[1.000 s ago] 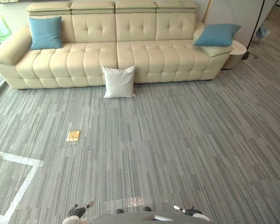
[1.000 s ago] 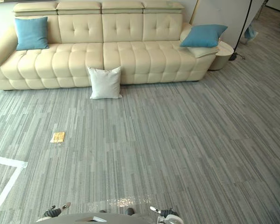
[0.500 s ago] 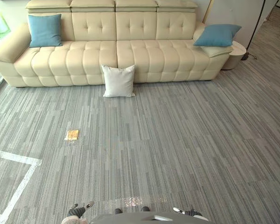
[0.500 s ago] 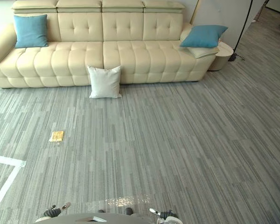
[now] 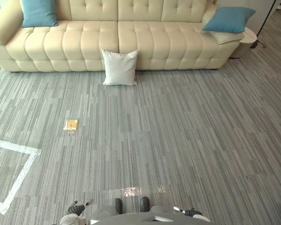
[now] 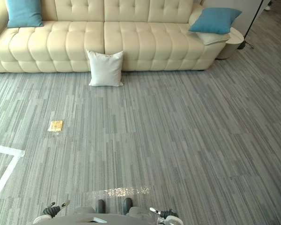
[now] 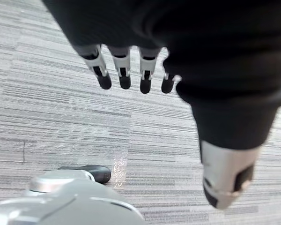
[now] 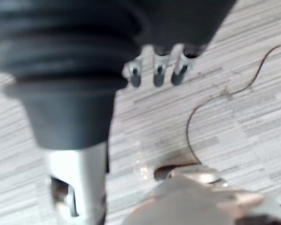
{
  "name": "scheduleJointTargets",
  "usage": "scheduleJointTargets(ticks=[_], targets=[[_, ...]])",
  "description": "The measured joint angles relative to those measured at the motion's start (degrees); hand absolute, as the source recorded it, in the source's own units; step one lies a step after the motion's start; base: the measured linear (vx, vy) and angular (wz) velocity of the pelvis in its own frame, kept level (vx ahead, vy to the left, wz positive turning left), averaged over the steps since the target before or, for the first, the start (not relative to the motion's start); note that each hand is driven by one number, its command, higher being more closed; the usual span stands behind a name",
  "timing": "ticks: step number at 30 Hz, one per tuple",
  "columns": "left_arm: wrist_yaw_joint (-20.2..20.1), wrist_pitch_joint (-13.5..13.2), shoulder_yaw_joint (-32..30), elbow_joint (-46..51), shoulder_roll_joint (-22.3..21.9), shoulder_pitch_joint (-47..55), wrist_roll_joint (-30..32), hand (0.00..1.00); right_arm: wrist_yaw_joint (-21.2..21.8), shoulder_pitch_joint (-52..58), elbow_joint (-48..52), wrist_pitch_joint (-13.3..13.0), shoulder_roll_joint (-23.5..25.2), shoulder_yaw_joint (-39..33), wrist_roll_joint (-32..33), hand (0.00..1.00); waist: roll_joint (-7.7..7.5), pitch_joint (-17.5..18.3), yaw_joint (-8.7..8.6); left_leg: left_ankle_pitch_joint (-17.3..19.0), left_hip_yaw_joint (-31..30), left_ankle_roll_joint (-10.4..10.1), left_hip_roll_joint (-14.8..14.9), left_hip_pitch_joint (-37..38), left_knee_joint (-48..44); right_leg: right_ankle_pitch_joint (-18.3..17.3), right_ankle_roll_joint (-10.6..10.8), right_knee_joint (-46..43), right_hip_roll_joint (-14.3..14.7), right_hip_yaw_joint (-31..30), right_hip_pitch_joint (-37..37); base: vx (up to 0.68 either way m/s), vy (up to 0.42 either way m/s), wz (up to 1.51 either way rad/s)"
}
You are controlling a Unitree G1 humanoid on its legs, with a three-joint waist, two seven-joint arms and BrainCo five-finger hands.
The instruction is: Pick up cushions and gather them together orderly.
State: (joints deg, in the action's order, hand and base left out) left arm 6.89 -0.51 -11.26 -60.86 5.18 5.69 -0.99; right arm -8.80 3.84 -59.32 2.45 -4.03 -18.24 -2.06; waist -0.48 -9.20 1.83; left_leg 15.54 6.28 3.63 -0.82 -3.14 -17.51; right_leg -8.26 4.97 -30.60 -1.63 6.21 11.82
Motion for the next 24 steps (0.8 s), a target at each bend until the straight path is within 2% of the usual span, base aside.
scheduleJointTargets(ticks=[1,3,4,7,8,10,11,12,13,14,15,16,17,18,19,20,22,24], targets=[[0.06,0.00,-0.39,0.11,0.18,-0.04,0.00,0.00,-0.02,0.57,0.98,-0.30,0.44,-0.01,0.22,0.00,-0.66,-0.26,-0.03,2.16,-0.06,0.29,0.08,0.46,-2.46,-0.95,-1.02,-9.68,-1.34,0.92,3.63,0.25,0.073,0.00],[0.15,0.07,-1.46,0.12,0.31,0.08,0.02,0.00,-0.11,1.14,2.31,-0.59,1.12,-0.01,0.62,0.00,-1.39,-0.38,0.02,4.49,-0.25,0.39,0.24,1.92,-4.46,-3.33,-0.96,-17.57,-2.25,1.13,6.92,0.30,0.041,0.01],[0.21,0.14,-1.68,0.16,0.28,-0.03,0.05,0.00,-0.19,1.12,2.20,-1.06,1.18,-0.16,0.76,0.00,-1.45,-0.44,-0.16,5.46,-0.62,0.14,0.66,4.22,-4.01,-5.97,-0.71,-18.98,-2.46,2.51,8.52,0.34,0.008,0.07],[0.31,0.09,-1.77,1.38,-0.16,-0.64,0.03,0.00,-0.17,0.69,2.10,-1.05,1.07,-0.48,0.81,0.00,-1.19,-0.60,-0.52,5.79,-1.41,-0.40,2.11,8.69,0.15,-7.40,-0.96,-13.09,-1.99,6.76,10.49,0.45,-0.027,0.16],[0.42,0.01,-1.89,1.69,-0.64,-1.36,0.04,0.00,-0.17,0.26,2.00,-0.97,0.72,-0.36,0.70,0.00,-0.58,-0.93,-0.50,5.76,-1.44,-1.31,3.79,11.48,3.33,-5.64,-1.96,-4.47,0.52,7.91,11.74,0.50,-0.060,0.07],[0.38,0.01,-1.30,1.64,-1.09,-2.56,0.04,0.00,-0.18,0.11,1.96,-0.95,0.02,-0.14,0.66,0.00,0.18,-1.65,-1.16,5.41,-1.81,-2.43,5.64,14.75,7.38,0.09,-2.56,6.21,3.20,7.24,14.19,0.54,-0.089,0.15],[0.38,0.01,-0.78,1.62,-1.30,-3.02,0.06,0.00,-0.19,0.01,1.97,-0.94,0.04,-0.03,0.67,0.00,0.32,-1.92,-1.74,5.21,-2.17,-2.77,5.98,15.83,8.46,2.71,-2.59,10.33,3.58,6.62,14.76,0.57,-0.137,0.43],[0.31,-0.02,0.26,1.47,-1.64,-3.88,0.09,0.00,-0.22,0.05,1.95,-0.87,0.60,-0.01,0.66,0.00,-0.48,-2.52,-2.73,5.07,-3.70,-3.09,5.50,17.61,9.09,7.62,-1.87,17.00,3.49,4.60,14.97,0.60,-0.204,0.63],[0.10,-0.06,0.53,1.02,-1.88,-3.98,0.14,0.00,-0.19,0.73,1.80,-0.70,1.09,-0.09,0.65,0.00,-1.53,-2.94,-3.13,5.50,-5.46,-4.66,4.77,19.83,9.00,10.66,-2.31,21.06,1.78,2.22,14.16,0.61,-0.229,0.64],[0.03,-0.09,0.45,0.99,-2.43,-4.22,0.14,0.00,-0.17,1.32,1.60,-0.59,1.26,-0.50,0.65,0.00,-1.70,-3.07,-3.29,5.64,-6.42,-4.91,5.04,21.32,8.80,16.46,-4.35,18.99,1.50,2.45,14.00,0.75,-0.342,0.57],[-0.19,-0.18,0.16,0.66,-4.28,-5.49,0.14,0.00,-0.11,0.46,1.64,-0.52,0.88,-1.93,0.62,0.00,0.64,-3.91,-3.79,3.90,-7.60,-7.77,7.21,21.74,6.36,13.35,-7.40,10.50,1.96,4.20,15.81,0.61,-0.301,0.40],[-0.17,-0.38,0.07,0.70,-5.14,-5.91,0.13,0.00,-0.14,0.20,1.96,-0.79,0.95,-2.86,0.62,0.00,1.39,-4.15,-3.94,1.79,-8.04,-9.40,7.96,20.82,3.51,10.26,-8.06,7.04,2.02,5.36,16.20,0.74,-0.372,0.32],[-0.16,-0.65,-0.13,0.75,-5.59,-5.97,0.11,0.00,-0.13,0.17,2.16,-0.95,0.86,-2.91,0.61,0.00,1.80,-4.11,-3.87,0.14,-8.13,-9.54,8.41,19.97,1.05,8.47,-8.88,5.27,2.28,5.81,16.11,0.62,-0.313,0.20],[-0.18,-0.71,-1.32,1.23,-5.94,-6.00,0.09,0.00,-0.12,-0.05,2.27,-1.03,0.84,-2.91,0.61,0.00,2.04,-4.00,-3.82,-3.83,-8.27,-8.99,9.20,17.64,-4.74,5.43,-9.86,3.85,2.89,6.37,15.10,0.73,-0.355,0.25],[-0.14,-0.68,-2.77,1.62,-6.14,-6.00,0.02,0.00,-0.16,-0.03,2.45,-1.03,0.87,-2.83,0.66,0.00,2.12,-4.02,-4.25,-7.66,-9.46,-9.68,10.32,14.31,-12.82,3.27,-10.38,4.72,3.47,7.36,12.30,0.60,-0.285,0.30],[-0.16,-0.69,-3.33,1.75,-6.28,-5.97,0.02,0.00,-0.24,0.05,2.46,-1.01,0.87,-2.85,0.66,0.00,2.19,-4.03,-4.26,-7.85,-9.75,-10.01,10.98,13.12,-16.87,2.57,-10.66,5.53,4.02,7.58,10.59,0.55,-0.256,0.34],[-0.15,-0.67,-6.00,3.01,-6.82,-5.88,-0.01,0.00,-0.35,0.43,3.73,-1.03,0.92,-2.65,0.64,0.00,2.43,-4.05,-3.86,-7.92,-7.10,-10.15,14.28,7.35,-31.47,0.44,-11.66,9.79,6.25,8.53,2.24,0.48,-0.218,0.20],[-0.15,-0.66,-6.77,4.29,-7.33,-5.66,-0.04,0.00,-0.46,0.92,4.59,-1.17,0.76,-2.55,0.69,0.00,2.84,-3.88,-3.40,-7.77,-3.42,-9.89,17.28,2.79,-38.61,-0.99,-11.75,11.66,7.44,8.22,-1.36,0.34,-0.138,-0.02]])
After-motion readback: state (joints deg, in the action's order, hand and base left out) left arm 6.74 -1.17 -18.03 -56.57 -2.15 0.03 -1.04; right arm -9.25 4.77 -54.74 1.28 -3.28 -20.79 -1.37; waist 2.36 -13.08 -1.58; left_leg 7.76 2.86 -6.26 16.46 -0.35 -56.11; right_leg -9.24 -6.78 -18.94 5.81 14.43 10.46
